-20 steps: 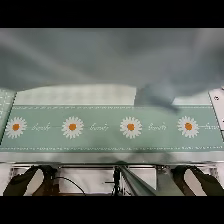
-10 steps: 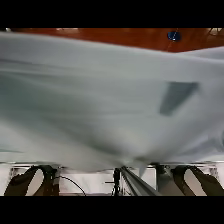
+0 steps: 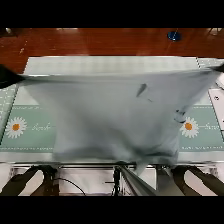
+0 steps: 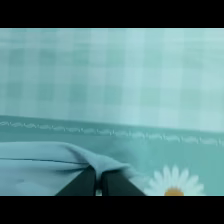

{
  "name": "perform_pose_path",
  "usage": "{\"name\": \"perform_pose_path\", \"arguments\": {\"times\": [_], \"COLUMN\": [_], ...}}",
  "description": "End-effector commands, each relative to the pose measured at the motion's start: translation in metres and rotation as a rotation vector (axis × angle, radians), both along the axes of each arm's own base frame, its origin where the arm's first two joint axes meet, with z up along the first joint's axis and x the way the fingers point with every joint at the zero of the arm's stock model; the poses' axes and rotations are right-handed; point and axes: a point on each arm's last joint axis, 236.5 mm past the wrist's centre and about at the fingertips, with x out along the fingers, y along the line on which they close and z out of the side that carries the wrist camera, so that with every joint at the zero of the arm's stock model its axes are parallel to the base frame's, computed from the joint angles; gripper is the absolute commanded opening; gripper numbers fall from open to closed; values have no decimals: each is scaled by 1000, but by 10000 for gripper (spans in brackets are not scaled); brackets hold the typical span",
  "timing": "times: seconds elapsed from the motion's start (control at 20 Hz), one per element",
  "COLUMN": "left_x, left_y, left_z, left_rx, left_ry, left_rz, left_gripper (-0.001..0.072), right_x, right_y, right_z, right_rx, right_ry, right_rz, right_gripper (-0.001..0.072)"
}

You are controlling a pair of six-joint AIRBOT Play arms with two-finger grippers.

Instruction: Fold the shirts.

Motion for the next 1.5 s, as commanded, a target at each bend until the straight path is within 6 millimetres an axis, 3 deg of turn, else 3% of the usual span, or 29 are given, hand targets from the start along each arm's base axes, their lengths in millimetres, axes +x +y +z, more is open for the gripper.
{"name": "perform_pose_path", "arguments": {"times": [0.0, 0.2, 0.55, 0.85, 1.1, 1.25, 1.45], "left_x": [64, 109, 158, 194, 200, 202, 219], "left_y": [-17, -17, 4, 8, -19, -23, -10], "left_z": [-54, -88, -127, -137, -188, -214, -209], "left_rx": [-28, -21, 45, 90, 87, 88, 116], "left_ry": [-22, -42, -108, -210, -132, -91, -161], "left_rz": [-55, -32, 0, 41, -6, -12, 35], "left_gripper": [29, 29, 29, 29, 29, 30, 29], "right_x": [75, 130, 180, 206, 219, 232, 244], "right_y": [30, 47, 37, 28, 26, 21, 16], "right_z": [-34, -54, -79, -121, -169, -179, -182], "right_rx": [-17, -17, -46, -109, -104, -116, -129], "right_ry": [-101, -187, -267, -258, -197, -225, -268], "right_rz": [94, 100, 59, 92, 84, 68, 49], "right_gripper": [14, 15, 15, 15, 15, 15, 15]}}
